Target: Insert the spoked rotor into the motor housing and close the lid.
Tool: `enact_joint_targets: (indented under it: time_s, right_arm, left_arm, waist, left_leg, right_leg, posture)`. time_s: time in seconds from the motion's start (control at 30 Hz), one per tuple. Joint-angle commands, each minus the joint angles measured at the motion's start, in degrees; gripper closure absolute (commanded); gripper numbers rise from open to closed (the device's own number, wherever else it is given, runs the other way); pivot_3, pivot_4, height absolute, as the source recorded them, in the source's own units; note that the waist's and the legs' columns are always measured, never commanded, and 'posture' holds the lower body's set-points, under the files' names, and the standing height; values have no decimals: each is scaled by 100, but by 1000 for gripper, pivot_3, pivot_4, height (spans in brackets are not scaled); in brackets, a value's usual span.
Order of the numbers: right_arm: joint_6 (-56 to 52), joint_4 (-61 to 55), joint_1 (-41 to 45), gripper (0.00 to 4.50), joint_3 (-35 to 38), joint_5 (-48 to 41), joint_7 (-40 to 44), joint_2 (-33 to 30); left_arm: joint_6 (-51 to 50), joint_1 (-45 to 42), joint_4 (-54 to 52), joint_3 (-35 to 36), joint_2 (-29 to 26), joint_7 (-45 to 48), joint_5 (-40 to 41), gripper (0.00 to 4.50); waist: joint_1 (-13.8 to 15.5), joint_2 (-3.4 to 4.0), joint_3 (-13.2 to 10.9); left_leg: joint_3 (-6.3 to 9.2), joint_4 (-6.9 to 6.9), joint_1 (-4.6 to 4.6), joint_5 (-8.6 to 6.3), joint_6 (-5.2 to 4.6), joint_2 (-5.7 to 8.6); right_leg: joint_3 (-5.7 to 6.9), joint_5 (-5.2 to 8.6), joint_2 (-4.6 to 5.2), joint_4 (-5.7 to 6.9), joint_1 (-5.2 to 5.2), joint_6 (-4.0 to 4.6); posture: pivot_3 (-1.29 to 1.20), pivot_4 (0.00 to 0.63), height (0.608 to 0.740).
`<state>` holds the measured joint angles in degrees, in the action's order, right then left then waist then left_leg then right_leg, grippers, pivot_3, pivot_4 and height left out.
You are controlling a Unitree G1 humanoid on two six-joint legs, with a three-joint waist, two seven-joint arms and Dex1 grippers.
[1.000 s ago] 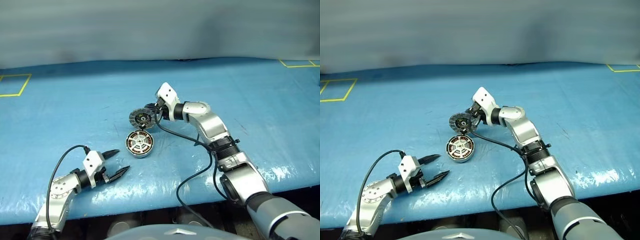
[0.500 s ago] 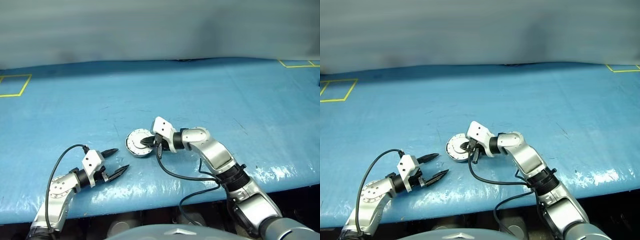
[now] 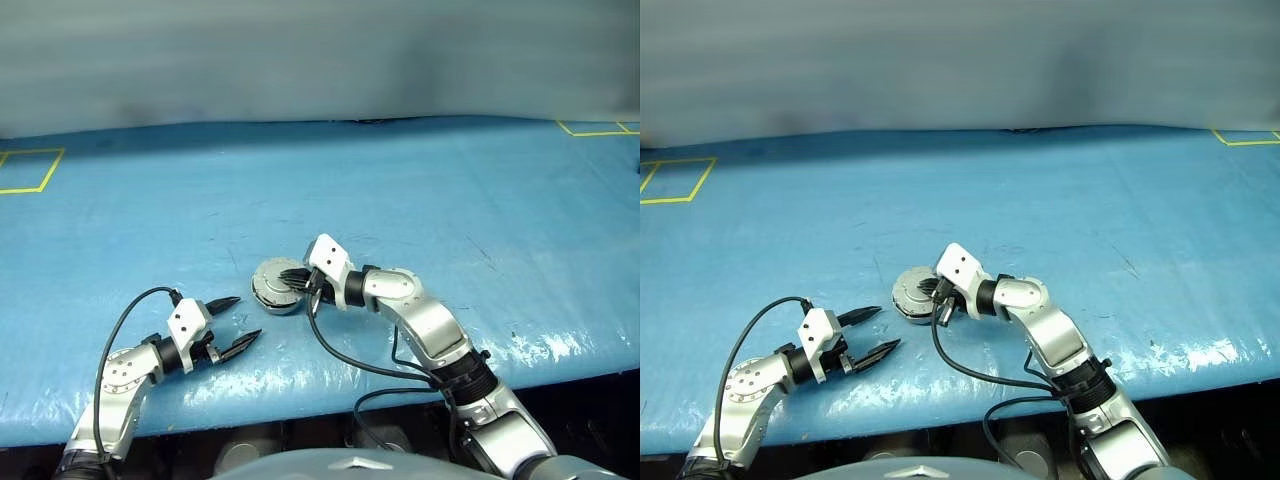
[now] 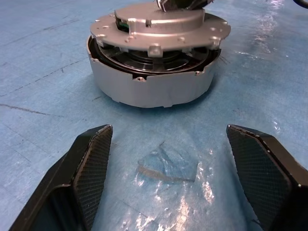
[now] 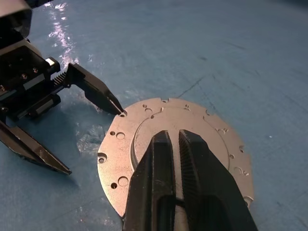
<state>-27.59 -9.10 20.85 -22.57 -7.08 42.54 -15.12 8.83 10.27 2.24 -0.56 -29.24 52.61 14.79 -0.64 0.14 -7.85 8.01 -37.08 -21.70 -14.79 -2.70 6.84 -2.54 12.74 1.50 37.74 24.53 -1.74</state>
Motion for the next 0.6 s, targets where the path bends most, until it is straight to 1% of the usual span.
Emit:
enact_joint_targets:
  time_s: [0.03,0.3,0.33,0.6]
  right_arm:
    - [213,-153,-16,2927,77,107,-180,-3]
    - [243,108,-84,319,20,139,-317,165]
    - [260,145,-89,74,-4,173,-326,180]
    - [101,239,-212,74,-71,86,-258,321]
  left_arm:
    - [29,-47,-19,20,8,42,77,450]
    - [50,-108,42,-7,24,84,67,450]
    - [54,-112,50,-8,25,85,61,450]
    - [82,-100,96,-4,35,71,29,450]
  waist:
    - [0,0,0]
    - [-4,0,0]
    - [-4,0,0]
    - [-3,0,0]
  left_leg:
    - [0,0,0,0,0,0]
    - [0,0,0,4,7,0]
    - [0,0,0,4,7,0]
    - [0,0,0,4,6,0]
  right_leg:
    - [1,0,0,0,0,0]
    - [0,0,0,0,0,0]
    - [0,0,0,0,0,0]
    - [0,0,-1,0,0,0]
  posture:
    - [0,150,740]
    - [0,150,740]
    - [0,150,740]
    - [0,150,740]
